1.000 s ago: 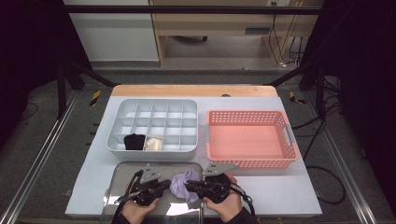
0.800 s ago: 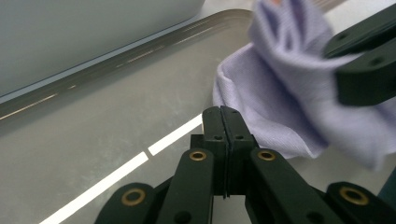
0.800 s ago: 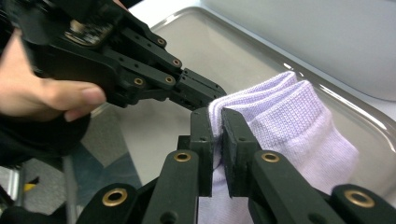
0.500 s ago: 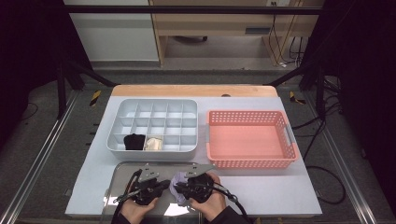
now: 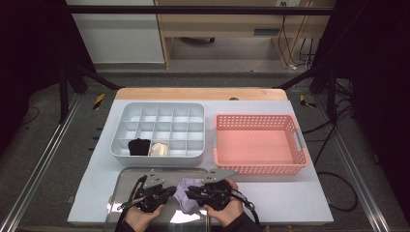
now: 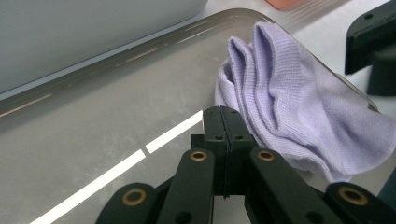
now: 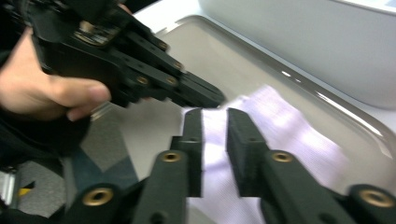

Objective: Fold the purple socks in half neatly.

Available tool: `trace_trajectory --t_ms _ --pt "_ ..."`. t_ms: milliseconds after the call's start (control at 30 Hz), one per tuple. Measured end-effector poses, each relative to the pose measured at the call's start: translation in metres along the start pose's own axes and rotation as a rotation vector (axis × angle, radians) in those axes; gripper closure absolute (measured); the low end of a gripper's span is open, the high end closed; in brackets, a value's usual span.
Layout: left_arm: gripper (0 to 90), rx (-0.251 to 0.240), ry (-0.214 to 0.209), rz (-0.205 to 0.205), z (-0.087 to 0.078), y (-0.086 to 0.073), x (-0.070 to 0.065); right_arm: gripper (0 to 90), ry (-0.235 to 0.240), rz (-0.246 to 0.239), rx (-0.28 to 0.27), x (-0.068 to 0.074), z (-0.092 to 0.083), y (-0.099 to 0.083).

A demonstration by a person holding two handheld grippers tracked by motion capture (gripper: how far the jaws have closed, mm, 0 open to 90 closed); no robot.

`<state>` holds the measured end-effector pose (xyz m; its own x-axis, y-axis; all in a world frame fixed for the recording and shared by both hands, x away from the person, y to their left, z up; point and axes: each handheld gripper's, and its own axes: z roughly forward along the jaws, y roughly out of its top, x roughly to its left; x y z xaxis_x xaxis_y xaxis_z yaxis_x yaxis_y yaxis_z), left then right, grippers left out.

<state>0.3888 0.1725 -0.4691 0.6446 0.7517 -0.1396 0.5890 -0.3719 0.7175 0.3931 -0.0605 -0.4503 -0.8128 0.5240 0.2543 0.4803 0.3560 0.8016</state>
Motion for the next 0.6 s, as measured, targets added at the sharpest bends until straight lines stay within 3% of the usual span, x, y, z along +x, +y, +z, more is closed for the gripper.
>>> trace_trajectory --t_ms 167,267,367,467,600 --pt "89.2 0.007 0.000 0.007 0.000 0.000 -0.001 88.6 -0.032 -0.003 0.064 -0.004 0.012 -0.011" --pt "88.9 -0.007 0.004 -0.002 -0.003 0.001 0.002 90.0 -0.062 -0.037 0.107 -0.003 0.023 -0.016" --pt "86.8 -0.057 0.001 -0.020 -0.013 0.006 0.004 88.0 -0.052 -0.032 0.091 -0.003 0.019 -0.014" --pt "86.1 -0.089 -0.009 -0.014 -0.021 0.010 0.000 86.8 -0.053 -0.027 0.050 -0.005 0.006 -0.011" --pt "79.4 -0.092 -0.021 0.029 -0.022 0.017 -0.012 78.9 -0.087 0.001 0.021 -0.010 -0.010 -0.012"
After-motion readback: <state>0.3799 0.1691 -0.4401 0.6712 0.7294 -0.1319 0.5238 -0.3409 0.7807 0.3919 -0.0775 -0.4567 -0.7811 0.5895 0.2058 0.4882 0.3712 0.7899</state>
